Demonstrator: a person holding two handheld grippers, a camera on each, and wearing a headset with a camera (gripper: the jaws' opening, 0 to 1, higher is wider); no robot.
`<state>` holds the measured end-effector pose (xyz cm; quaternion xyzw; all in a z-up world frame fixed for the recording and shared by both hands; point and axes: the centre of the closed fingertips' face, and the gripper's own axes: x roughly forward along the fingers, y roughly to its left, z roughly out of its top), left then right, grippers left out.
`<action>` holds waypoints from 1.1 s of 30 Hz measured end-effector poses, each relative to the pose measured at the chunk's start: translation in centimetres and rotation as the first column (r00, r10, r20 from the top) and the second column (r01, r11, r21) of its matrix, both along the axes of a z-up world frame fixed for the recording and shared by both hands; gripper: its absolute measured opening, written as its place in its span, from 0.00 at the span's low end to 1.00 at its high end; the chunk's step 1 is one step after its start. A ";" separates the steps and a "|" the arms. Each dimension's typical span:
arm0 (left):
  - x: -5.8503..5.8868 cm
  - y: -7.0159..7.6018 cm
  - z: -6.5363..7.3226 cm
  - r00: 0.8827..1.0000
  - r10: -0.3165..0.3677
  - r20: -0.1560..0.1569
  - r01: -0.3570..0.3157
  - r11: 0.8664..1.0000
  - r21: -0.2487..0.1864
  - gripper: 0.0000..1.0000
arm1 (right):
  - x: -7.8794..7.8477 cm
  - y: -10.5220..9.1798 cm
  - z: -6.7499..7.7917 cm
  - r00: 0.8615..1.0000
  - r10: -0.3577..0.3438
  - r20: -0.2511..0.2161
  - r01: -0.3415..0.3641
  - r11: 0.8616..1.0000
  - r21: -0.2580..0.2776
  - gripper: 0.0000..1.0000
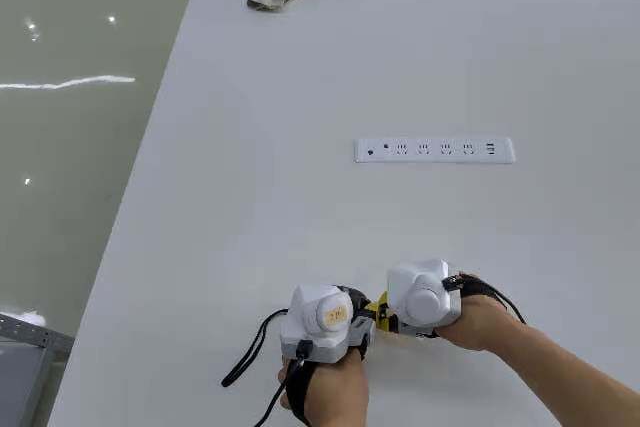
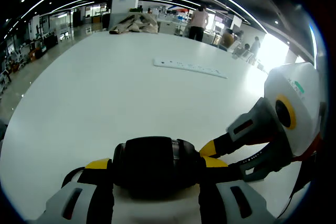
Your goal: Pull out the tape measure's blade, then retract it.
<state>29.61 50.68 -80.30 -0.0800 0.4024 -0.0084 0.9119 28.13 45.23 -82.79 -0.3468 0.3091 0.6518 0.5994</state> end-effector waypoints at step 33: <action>-0.1 0.1 0.0 1.000 -0.012 0.023 0.012 1.000 0.010 0.66 | 0.2 0.0 -0.1 1.000 -0.012 0.022 0.012 1.000 -0.002 0.16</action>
